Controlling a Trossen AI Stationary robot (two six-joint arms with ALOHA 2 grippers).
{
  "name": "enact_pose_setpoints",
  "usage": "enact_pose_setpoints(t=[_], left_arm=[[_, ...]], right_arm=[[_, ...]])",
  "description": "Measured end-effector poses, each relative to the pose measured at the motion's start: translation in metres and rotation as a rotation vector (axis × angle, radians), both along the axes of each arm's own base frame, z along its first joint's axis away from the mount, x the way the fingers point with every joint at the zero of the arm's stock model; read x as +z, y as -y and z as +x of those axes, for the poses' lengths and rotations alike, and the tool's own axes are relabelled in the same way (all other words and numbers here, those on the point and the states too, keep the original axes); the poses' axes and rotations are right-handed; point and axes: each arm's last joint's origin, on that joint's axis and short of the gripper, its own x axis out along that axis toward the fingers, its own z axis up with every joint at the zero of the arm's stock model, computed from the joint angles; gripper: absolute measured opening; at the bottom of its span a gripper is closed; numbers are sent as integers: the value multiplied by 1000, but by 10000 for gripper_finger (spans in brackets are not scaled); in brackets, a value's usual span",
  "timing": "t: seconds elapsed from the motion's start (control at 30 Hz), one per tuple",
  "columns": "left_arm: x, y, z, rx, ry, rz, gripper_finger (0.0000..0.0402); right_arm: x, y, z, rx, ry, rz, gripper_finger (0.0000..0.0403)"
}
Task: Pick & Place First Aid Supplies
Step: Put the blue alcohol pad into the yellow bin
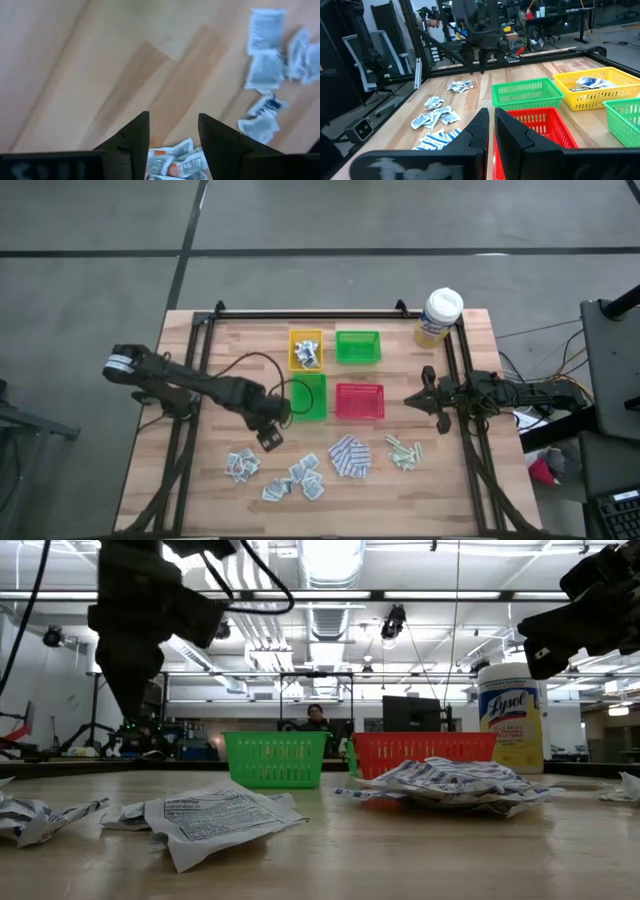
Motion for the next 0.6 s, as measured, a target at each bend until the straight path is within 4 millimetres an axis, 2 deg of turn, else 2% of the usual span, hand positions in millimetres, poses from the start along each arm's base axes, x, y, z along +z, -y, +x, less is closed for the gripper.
enact_pose_setpoints(t=[0.2,0.6], left_arm=[[1,23,-4,-163,49,54,161],[3,55,-8,-477,171,96,161]], right_arm=[[0,0,0,0,0,0,28],[0,0,0,0,0,0,28]])
